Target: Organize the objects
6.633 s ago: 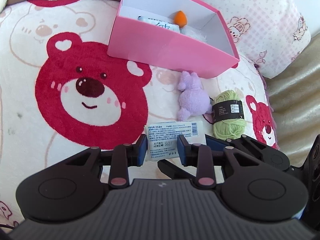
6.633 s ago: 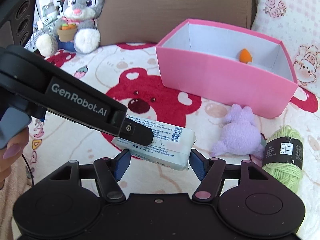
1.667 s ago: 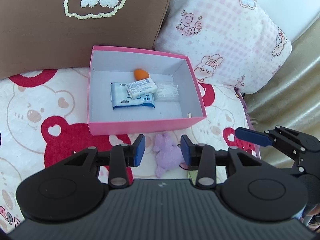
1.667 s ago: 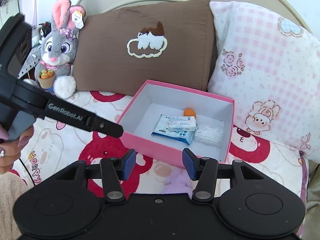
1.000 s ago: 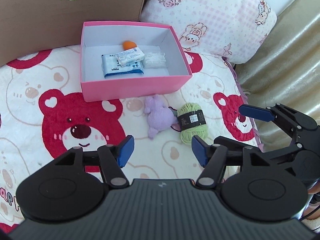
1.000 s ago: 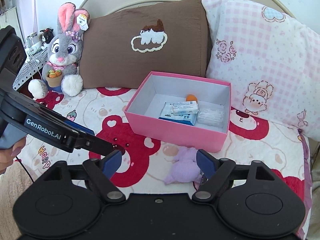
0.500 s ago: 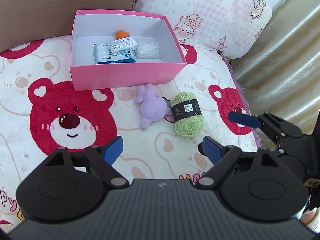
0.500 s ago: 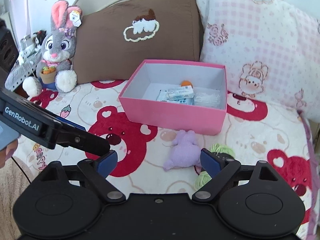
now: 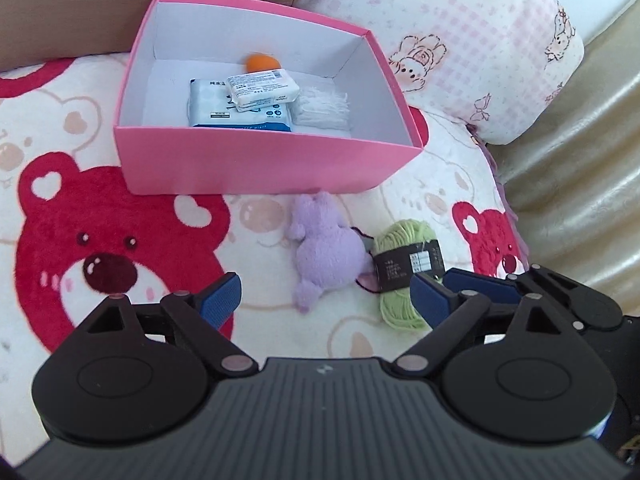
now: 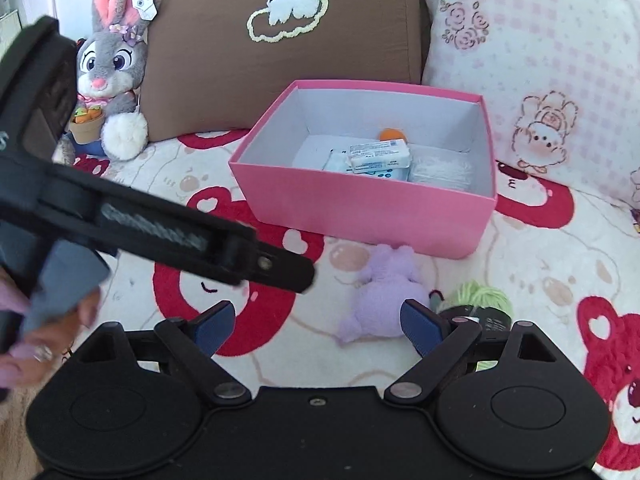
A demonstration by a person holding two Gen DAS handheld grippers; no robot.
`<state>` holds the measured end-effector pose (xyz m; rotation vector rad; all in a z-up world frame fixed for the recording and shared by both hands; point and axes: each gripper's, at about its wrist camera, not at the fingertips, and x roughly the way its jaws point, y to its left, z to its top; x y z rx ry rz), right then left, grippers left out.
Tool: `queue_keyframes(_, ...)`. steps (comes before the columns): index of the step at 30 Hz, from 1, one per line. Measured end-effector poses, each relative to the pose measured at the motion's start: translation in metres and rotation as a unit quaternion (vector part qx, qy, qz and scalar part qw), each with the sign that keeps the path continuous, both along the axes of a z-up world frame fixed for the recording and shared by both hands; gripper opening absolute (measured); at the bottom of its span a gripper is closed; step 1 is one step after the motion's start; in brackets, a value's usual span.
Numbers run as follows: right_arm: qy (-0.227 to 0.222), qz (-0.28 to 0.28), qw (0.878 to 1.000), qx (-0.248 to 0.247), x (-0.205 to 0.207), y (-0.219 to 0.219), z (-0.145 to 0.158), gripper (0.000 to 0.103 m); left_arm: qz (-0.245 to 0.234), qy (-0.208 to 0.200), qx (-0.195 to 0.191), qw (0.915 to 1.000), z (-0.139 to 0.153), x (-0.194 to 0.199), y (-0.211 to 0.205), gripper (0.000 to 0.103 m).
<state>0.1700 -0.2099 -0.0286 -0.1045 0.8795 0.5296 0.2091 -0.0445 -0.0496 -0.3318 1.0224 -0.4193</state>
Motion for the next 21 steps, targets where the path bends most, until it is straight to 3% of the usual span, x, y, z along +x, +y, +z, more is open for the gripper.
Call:
queue_keyframes(4, 0.008, -0.02, 1.0, -0.005, 0.013, 0.009, -0.022, 0.092, -0.005, -0.004, -0.03, 0.9995, -0.017, 0.019, 0.003, 0.091)
queue_keyframes(8, 0.015, -0.049, 0.999, 0.013, 0.016, 0.007, -0.048, 0.092, -0.013, -0.001, -0.022, 0.9997, -0.029, 0.029, 0.002, 0.091)
queue_keyframes(12, 0.026, -0.089, 0.995, 0.031, 0.021, -0.007, -0.064, 0.092, -0.019, 0.016, -0.044, 0.9987, -0.048, 0.037, 0.006, 0.09)
queue_keyframes(16, 0.025, -0.131, 0.99, 0.039, 0.026, -0.017, -0.076, 0.092, -0.022, 0.003, -0.047, 0.9987, -0.062, 0.041, 0.007, 0.089)
queue_keyframes(19, 0.035, -0.133, 0.99, 0.037, 0.027, -0.014, -0.086, 0.092, -0.012, 0.013, -0.073, 0.9972, -0.074, 0.048, 0.007, 0.088)
queue_keyframes(21, 0.037, -0.13, 0.99, 0.036, 0.027, -0.013, -0.088, 0.092, 0.002, 0.033, -0.092, 0.9952, -0.084, 0.052, 0.005, 0.082)
